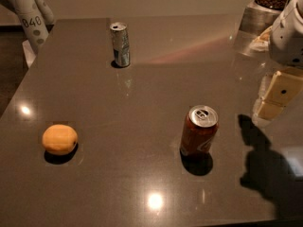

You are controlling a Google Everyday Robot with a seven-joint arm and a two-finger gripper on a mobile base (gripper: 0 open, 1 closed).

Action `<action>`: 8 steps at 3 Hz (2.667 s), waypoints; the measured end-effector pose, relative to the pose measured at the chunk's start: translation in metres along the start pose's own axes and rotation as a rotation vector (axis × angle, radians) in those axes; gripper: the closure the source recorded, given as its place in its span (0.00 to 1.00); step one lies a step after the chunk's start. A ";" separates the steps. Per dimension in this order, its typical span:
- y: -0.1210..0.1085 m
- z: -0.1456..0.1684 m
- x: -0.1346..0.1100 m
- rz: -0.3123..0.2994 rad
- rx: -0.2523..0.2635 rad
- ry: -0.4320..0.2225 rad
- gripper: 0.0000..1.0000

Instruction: Pick orange

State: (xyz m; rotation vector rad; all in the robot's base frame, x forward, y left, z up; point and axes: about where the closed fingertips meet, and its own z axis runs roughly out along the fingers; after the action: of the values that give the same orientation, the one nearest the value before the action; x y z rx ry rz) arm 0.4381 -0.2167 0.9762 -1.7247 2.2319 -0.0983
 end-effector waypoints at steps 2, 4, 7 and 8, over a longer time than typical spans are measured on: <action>-0.002 -0.004 -0.014 -0.002 -0.018 -0.042 0.00; -0.002 0.000 -0.113 -0.044 -0.080 -0.219 0.00; 0.036 0.053 -0.245 -0.153 -0.201 -0.299 0.00; 0.067 0.086 -0.291 -0.227 -0.256 -0.304 0.00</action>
Offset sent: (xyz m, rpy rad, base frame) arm 0.0073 0.0258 0.0120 0.0986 0.0386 0.0377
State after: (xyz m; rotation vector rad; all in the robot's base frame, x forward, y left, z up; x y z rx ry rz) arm 0.4648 0.0907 0.9380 -1.9675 1.8896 0.3888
